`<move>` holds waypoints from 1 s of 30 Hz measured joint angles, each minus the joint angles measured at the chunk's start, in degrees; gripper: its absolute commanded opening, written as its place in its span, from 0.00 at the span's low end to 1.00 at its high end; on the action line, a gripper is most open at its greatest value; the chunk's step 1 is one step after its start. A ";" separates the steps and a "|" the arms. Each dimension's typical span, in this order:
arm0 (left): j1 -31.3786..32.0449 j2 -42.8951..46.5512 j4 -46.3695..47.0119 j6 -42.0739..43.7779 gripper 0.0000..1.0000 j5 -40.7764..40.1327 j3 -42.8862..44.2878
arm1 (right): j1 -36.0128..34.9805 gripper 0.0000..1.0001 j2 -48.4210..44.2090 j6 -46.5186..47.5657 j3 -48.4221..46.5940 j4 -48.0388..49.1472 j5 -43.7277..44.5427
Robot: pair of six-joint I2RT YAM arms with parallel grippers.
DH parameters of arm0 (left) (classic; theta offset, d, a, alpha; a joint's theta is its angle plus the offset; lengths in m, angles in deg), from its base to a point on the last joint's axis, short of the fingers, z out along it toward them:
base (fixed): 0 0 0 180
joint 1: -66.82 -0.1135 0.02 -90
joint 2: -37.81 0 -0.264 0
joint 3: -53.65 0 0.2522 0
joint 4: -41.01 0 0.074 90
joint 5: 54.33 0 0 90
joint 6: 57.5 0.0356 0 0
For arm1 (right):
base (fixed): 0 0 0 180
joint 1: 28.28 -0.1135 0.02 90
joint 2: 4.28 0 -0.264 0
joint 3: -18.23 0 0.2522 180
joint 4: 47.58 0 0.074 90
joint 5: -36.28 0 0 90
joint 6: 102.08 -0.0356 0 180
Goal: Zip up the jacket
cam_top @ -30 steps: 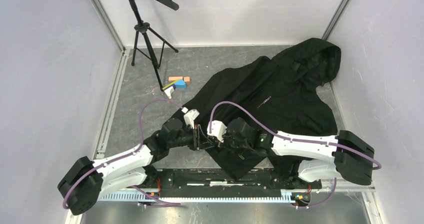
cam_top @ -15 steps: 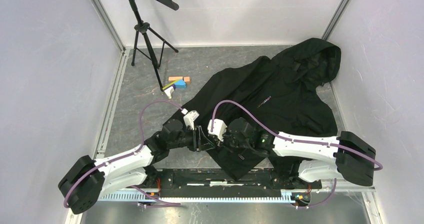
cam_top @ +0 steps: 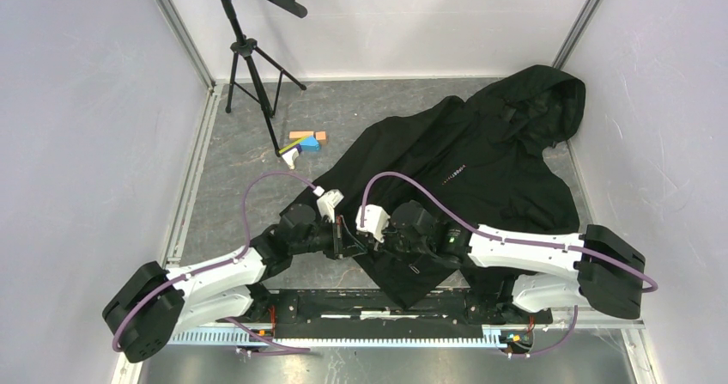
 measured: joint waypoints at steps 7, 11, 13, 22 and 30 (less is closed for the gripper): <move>0.00 -0.46 -0.09 0.02 0.02 0.02 0.00 | -0.04 0.23 0.04 3.28 -2.62 -5.70 3.17; 0.00 -0.46 0.04 0.02 0.02 0.04 0.00 | -0.85 0.28 0.04 4.39 -2.60 -6.19 3.82; 0.00 -0.46 0.09 0.02 0.02 0.09 0.00 | -1.60 0.32 0.04 4.72 -2.60 -6.01 3.85; 0.00 -0.48 0.57 0.02 0.02 0.92 0.00 | -3.06 0.44 -0.24 5.81 -1.16 -2.58 4.24; 0.00 -0.39 1.09 0.02 0.02 1.29 -0.04 | -3.04 0.43 -0.24 7.87 -1.07 -1.27 6.19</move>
